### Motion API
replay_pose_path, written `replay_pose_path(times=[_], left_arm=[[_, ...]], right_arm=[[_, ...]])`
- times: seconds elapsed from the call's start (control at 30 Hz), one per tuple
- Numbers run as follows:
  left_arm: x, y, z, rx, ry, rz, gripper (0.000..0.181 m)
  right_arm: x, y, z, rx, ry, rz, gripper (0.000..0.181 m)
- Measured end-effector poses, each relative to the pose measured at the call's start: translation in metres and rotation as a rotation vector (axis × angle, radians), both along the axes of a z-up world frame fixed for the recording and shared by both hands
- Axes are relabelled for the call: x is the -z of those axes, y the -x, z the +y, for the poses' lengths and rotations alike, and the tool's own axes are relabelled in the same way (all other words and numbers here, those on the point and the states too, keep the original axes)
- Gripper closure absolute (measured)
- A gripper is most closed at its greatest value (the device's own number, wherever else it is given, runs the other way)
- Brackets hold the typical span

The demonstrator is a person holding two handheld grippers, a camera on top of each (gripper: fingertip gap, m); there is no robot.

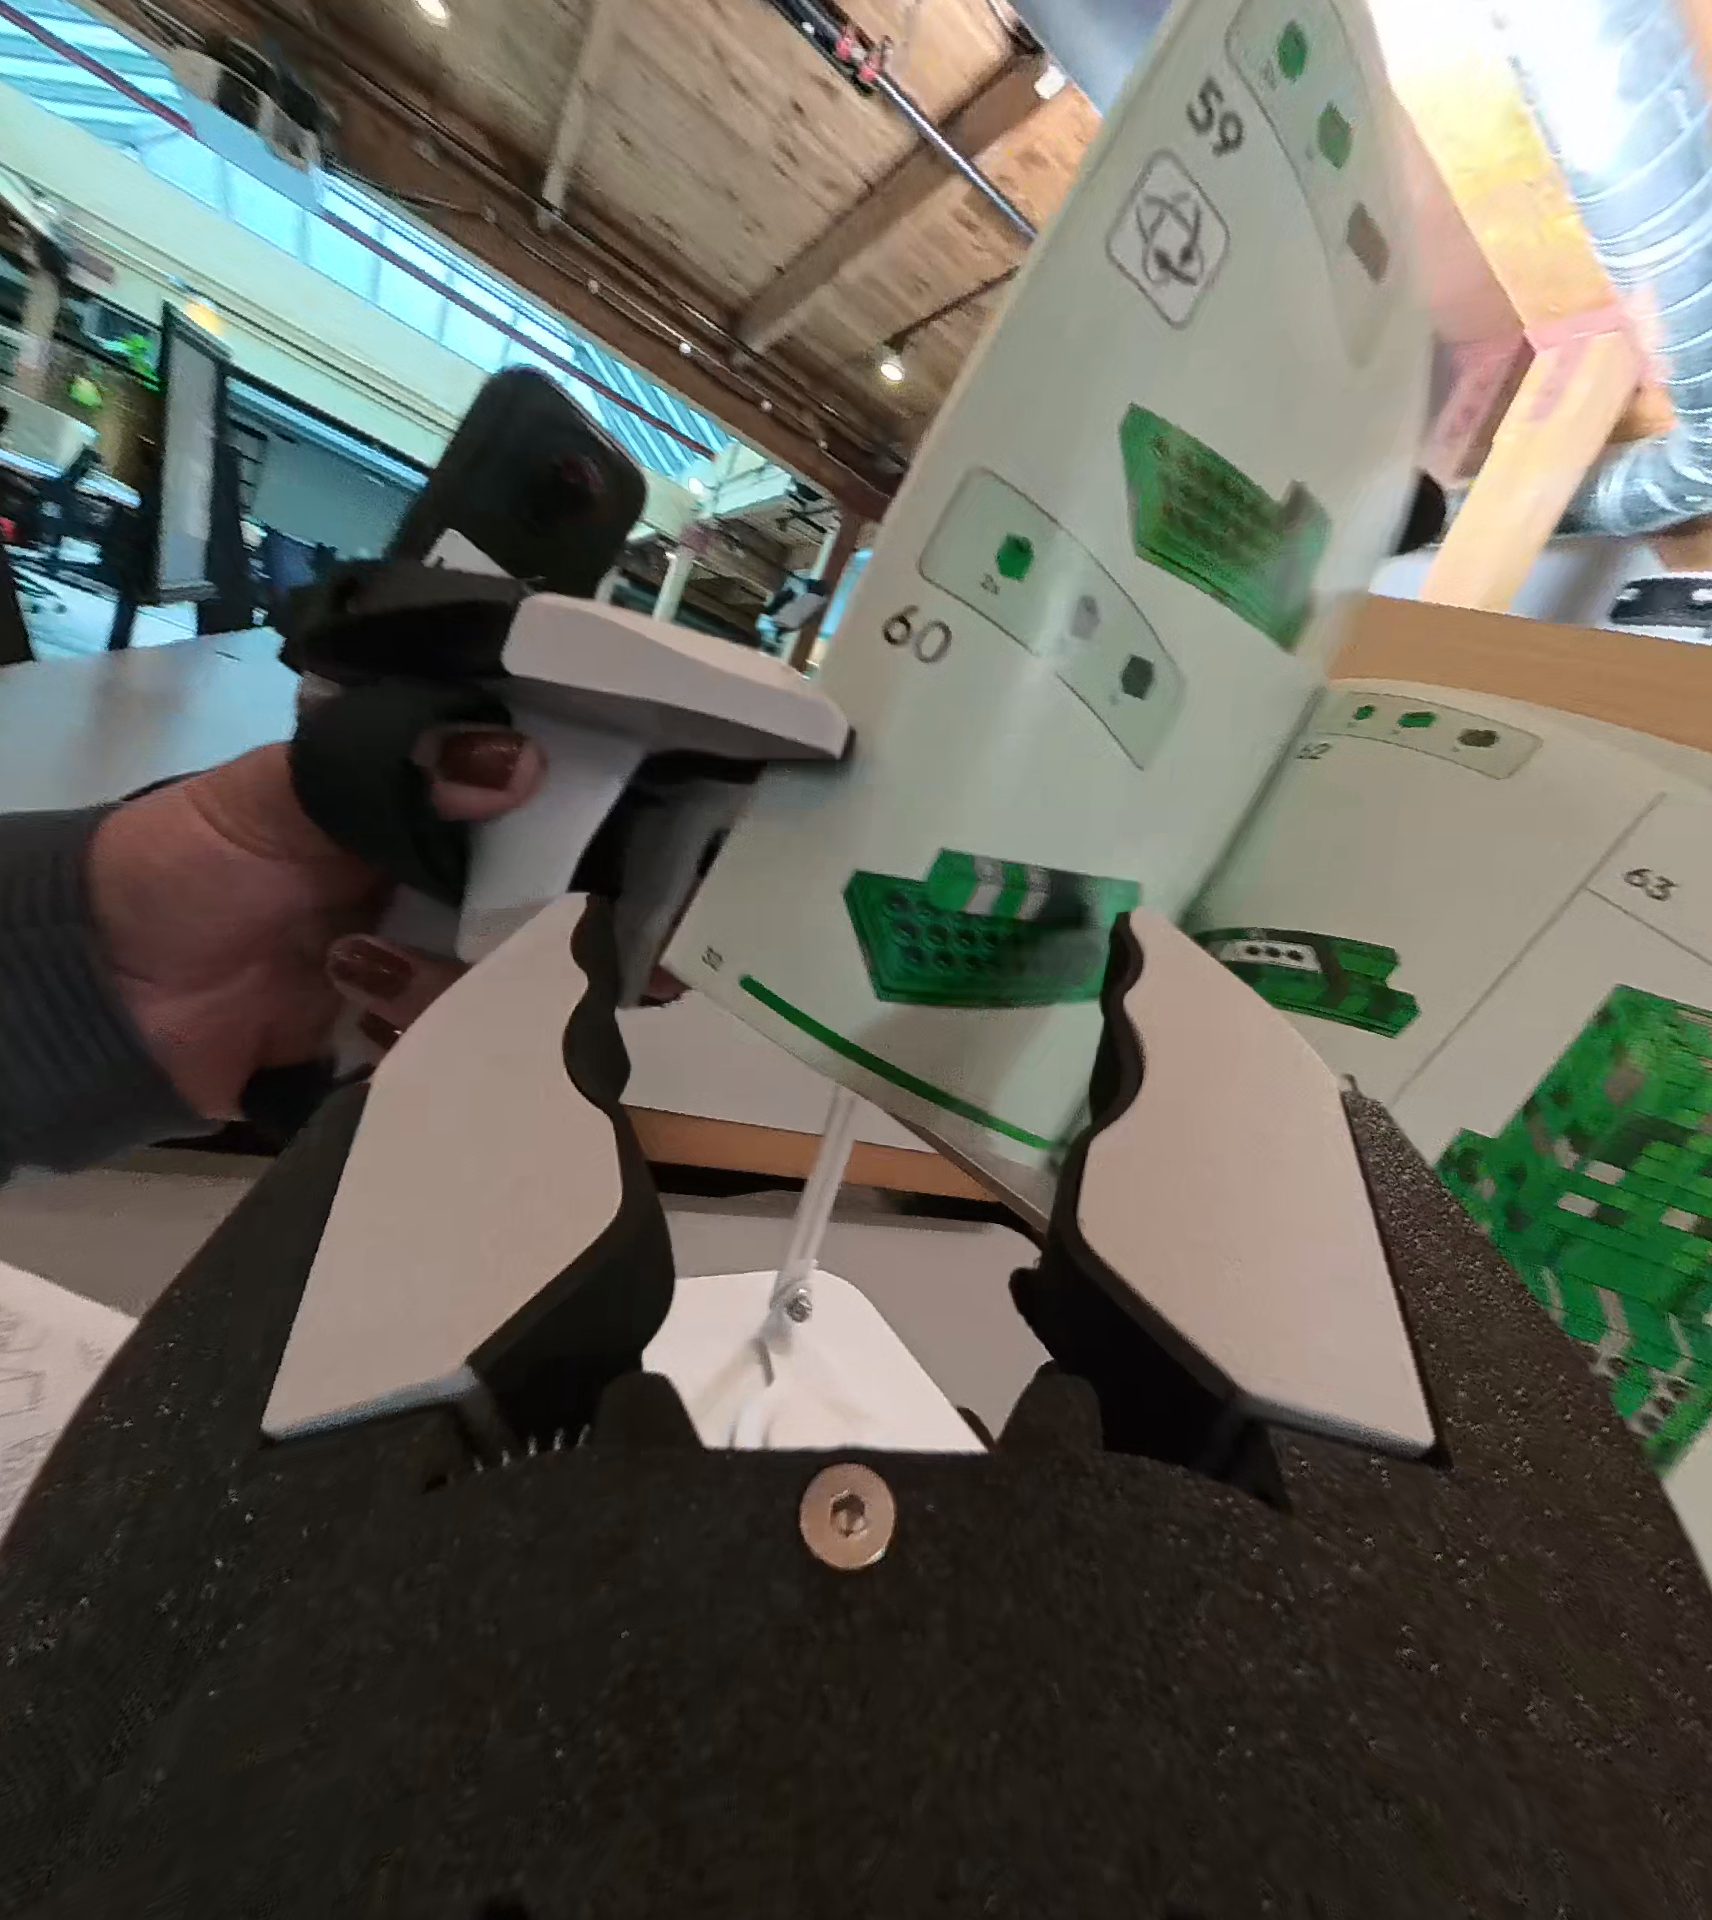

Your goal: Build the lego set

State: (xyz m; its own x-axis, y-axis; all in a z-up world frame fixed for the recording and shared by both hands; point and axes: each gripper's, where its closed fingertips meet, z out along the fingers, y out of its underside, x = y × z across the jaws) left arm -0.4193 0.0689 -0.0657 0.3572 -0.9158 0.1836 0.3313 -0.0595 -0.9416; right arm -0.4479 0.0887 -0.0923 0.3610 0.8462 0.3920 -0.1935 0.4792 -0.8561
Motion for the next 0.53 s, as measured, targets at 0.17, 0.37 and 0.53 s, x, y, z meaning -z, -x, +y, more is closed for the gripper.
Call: replay_pose_path(times=[0.17,0.37,0.53], left_arm=[[0.004,-0.008,-0.003,0.050,-0.002,0.023,0.171],[0.007,-0.012,-0.002,0.053,-0.002,0.046,0.171],[0.005,-0.014,-0.005,0.079,-0.013,0.036,0.167]], right_arm=[[0.009,0.004,-0.005,-0.076,0.017,-0.040,0.094],[0.011,0.003,-0.004,-0.087,0.025,-0.048,0.097],[0.010,0.001,-0.005,-0.089,0.026,-0.040,0.099]])
